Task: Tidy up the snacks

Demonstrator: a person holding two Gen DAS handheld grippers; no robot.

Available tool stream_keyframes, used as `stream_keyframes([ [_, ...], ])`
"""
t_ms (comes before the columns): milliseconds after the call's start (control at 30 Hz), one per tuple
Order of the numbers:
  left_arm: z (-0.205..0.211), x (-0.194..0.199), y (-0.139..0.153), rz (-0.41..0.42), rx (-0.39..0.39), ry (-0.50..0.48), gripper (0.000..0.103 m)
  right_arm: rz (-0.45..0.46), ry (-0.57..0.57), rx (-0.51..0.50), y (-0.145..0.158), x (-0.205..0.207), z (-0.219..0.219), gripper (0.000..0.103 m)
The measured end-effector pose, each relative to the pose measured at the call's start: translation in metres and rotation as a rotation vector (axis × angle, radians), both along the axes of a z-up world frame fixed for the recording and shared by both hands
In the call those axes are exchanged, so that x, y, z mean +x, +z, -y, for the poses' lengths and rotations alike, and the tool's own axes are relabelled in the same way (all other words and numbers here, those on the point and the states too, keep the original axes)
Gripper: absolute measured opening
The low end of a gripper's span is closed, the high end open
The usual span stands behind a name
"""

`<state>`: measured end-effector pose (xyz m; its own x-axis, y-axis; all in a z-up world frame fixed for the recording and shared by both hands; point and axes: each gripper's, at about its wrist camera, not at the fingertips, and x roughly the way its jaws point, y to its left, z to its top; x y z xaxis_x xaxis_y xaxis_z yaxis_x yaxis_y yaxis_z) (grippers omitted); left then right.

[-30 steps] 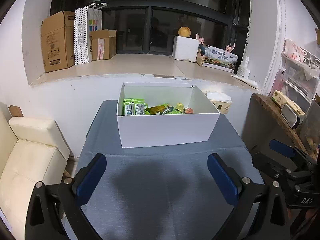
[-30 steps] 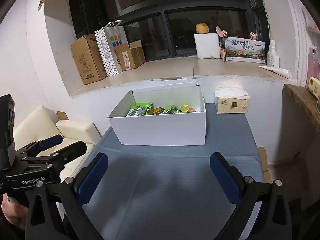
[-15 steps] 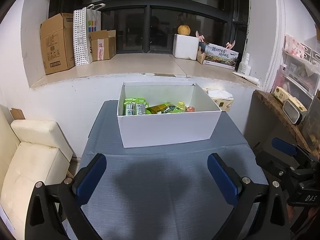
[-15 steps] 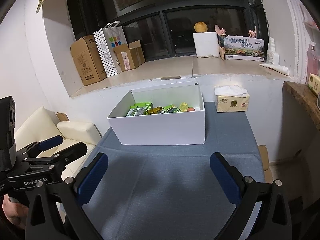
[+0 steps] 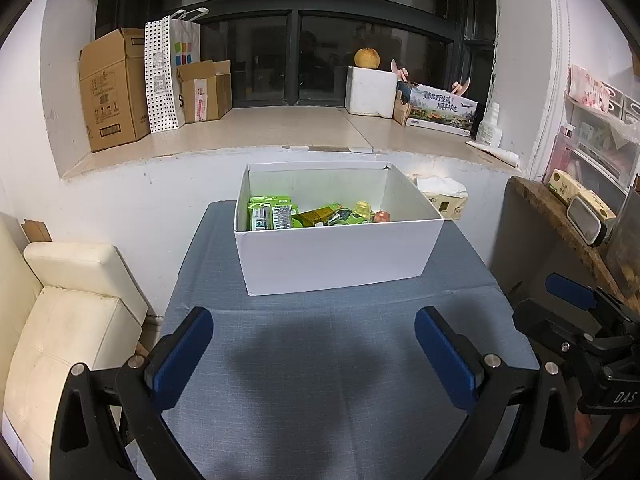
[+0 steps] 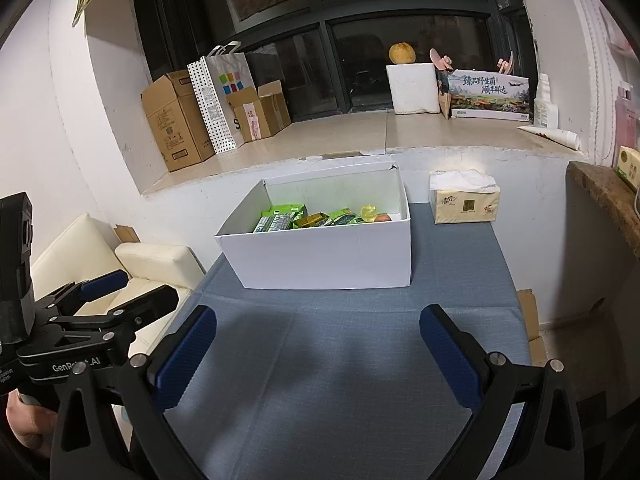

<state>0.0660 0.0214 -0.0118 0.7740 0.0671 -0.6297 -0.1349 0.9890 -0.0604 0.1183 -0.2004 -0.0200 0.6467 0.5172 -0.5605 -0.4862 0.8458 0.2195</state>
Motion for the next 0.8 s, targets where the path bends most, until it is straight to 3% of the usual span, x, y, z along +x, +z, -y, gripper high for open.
stream_keyframes([
  [800,0.0011,0.0005,-0.0006,-0.003,0.014,-0.004,0.103,-0.006,0.003,0.003,-0.0007,-0.0003,0.0006,0.103],
])
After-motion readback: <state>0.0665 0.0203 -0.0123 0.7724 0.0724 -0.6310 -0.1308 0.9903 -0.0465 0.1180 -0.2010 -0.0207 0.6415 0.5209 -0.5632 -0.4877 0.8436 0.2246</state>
